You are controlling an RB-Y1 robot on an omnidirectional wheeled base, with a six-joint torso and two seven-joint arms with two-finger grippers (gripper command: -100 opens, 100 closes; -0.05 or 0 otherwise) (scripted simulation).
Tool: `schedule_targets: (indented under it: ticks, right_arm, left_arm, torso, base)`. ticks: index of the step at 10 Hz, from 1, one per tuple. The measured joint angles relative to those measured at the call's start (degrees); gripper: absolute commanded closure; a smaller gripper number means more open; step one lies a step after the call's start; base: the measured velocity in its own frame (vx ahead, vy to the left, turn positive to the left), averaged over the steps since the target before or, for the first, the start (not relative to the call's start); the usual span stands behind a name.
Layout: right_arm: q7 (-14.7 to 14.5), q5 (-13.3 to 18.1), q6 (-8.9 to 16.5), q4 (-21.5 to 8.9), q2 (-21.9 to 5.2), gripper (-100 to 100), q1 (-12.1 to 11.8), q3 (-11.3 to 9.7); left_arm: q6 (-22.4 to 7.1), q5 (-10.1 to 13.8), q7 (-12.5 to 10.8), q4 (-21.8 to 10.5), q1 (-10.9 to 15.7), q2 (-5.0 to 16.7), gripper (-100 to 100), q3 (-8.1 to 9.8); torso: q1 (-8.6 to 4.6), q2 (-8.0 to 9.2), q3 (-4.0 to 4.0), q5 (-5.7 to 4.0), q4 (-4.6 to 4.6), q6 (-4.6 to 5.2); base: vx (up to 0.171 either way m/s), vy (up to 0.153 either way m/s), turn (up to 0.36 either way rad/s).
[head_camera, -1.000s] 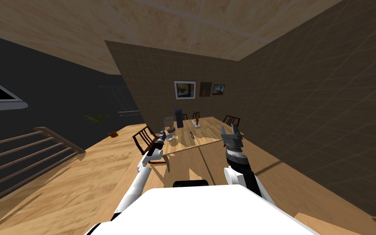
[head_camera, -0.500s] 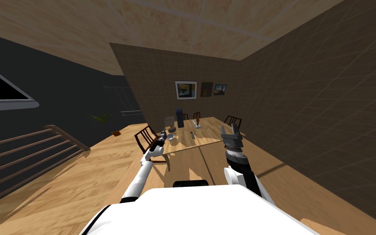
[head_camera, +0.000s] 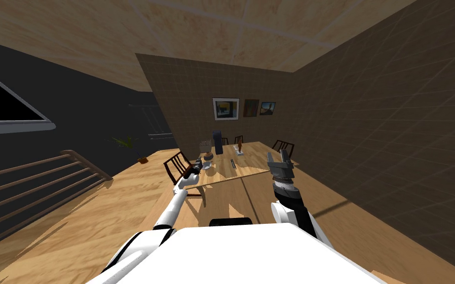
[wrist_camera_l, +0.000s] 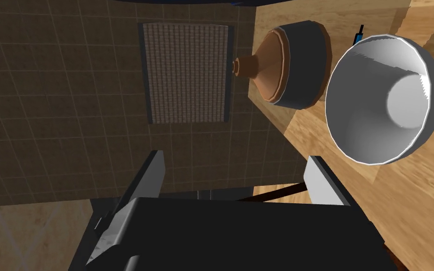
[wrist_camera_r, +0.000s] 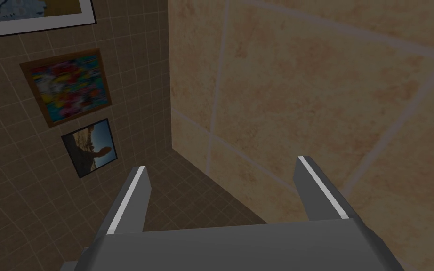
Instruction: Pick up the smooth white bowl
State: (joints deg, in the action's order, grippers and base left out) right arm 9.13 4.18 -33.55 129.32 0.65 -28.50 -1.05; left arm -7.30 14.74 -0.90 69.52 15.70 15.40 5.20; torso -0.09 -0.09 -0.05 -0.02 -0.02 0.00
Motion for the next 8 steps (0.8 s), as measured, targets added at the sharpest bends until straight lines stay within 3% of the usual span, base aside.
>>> schedule_targets:
  ticks: [5, 8]
  right_arm:
    - [0.00, 0.00, 0.00, 0.00, 0.00, 0, 0.00, 0.00]
    - [0.00, 0.00, 0.00, 0.00, 0.00, 0, 0.00, 0.00]
  left_arm:
    - [-5.39, 0.86, -0.67, -9.38, 5.75, 0.90, -100, 0.78]
    - [-7.69, 1.25, -0.92, -13.15, 7.80, 1.35, -100, 1.03]
  torso:
    - [-0.03, -0.07, -0.04, -0.01, -0.01, 0.00]
    - [-0.01, -0.03, -0.01, -0.01, 0.00, 0.00]
  base:
    - [0.030, -0.022, 0.021]
    - [0.023, -0.018, 0.011]
